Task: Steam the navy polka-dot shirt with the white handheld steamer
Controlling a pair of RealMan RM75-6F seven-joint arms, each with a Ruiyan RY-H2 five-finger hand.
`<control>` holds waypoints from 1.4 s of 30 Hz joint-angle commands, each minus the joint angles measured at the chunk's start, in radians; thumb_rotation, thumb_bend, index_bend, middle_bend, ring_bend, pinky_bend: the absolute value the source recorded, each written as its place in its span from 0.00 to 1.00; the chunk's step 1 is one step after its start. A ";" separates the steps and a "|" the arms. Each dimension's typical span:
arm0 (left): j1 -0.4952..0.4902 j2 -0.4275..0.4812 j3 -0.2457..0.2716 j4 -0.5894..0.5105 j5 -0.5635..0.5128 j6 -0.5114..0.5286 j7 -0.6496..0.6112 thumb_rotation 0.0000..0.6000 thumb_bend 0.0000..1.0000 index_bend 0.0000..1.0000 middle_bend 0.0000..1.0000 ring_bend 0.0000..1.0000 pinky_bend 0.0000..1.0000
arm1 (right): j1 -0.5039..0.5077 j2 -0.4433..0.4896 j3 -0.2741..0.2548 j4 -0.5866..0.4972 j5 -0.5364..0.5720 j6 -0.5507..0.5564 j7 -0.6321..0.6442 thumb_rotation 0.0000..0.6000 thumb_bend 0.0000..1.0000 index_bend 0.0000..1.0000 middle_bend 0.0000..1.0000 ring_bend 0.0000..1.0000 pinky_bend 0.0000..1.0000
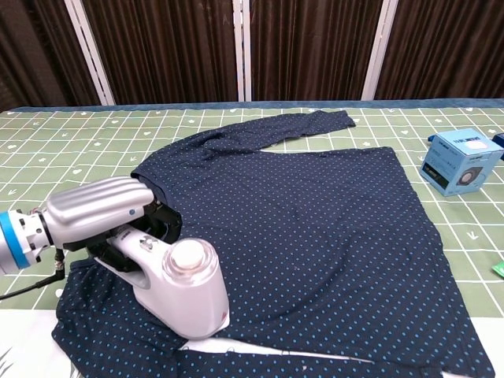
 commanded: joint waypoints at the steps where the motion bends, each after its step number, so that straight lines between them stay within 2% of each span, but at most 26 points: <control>1: 0.007 -0.003 0.013 0.004 0.017 0.014 0.018 1.00 0.80 0.96 0.85 0.83 1.00 | 0.000 0.001 0.000 0.000 -0.001 0.000 0.002 1.00 0.00 0.00 0.00 0.00 0.00; 9: 0.023 -0.017 0.021 0.035 0.009 0.002 0.005 1.00 0.80 0.96 0.85 0.83 1.00 | -0.001 0.002 -0.001 -0.001 -0.005 0.004 0.003 1.00 0.00 0.00 0.00 0.00 0.00; 33: 0.059 0.013 -0.010 0.148 -0.031 0.039 -0.073 1.00 0.80 0.96 0.85 0.83 1.00 | -0.001 0.000 -0.003 -0.007 -0.012 0.004 -0.008 1.00 0.00 0.00 0.00 0.00 0.00; 38: 0.058 0.024 -0.040 0.136 -0.046 0.068 -0.098 1.00 0.80 0.96 0.85 0.83 1.00 | -0.001 -0.001 -0.003 -0.006 -0.010 0.003 -0.010 1.00 0.00 0.00 0.00 0.00 0.00; 42: 0.051 0.046 -0.106 0.120 -0.107 0.067 -0.129 1.00 0.80 0.96 0.85 0.83 1.00 | 0.001 -0.002 -0.004 -0.006 -0.010 0.000 -0.010 1.00 0.00 0.00 0.00 0.00 0.00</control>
